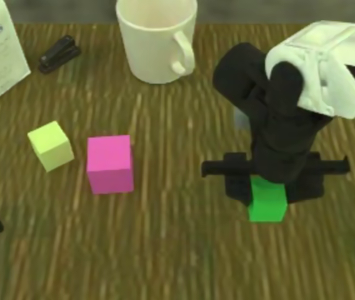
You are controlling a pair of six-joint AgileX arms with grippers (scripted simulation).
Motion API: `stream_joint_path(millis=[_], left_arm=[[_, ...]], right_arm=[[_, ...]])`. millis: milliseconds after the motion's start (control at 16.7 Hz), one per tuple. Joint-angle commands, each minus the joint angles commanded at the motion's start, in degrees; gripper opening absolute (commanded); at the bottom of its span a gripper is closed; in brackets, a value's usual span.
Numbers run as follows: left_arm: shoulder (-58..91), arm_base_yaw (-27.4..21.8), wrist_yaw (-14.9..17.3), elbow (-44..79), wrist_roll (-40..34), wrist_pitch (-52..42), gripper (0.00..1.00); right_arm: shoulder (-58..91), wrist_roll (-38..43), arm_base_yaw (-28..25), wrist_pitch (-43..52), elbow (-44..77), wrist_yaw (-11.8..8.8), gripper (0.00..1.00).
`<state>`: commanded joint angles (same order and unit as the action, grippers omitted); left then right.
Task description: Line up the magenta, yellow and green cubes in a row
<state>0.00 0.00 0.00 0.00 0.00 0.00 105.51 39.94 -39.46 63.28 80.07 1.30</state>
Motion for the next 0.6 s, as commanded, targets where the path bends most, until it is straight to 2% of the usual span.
stream_joint_path(millis=[240,600], left_arm=[[0.00,0.00,0.00,0.00,0.00,0.00,1.00],[0.00,0.00,0.00,0.00,0.00,0.00,1.00]], right_arm=[[0.51,-0.07,0.20,-0.98,-0.56,-0.07,0.00],[4.08,0.23,-0.07,-12.92,-8.48,0.00,0.00]])
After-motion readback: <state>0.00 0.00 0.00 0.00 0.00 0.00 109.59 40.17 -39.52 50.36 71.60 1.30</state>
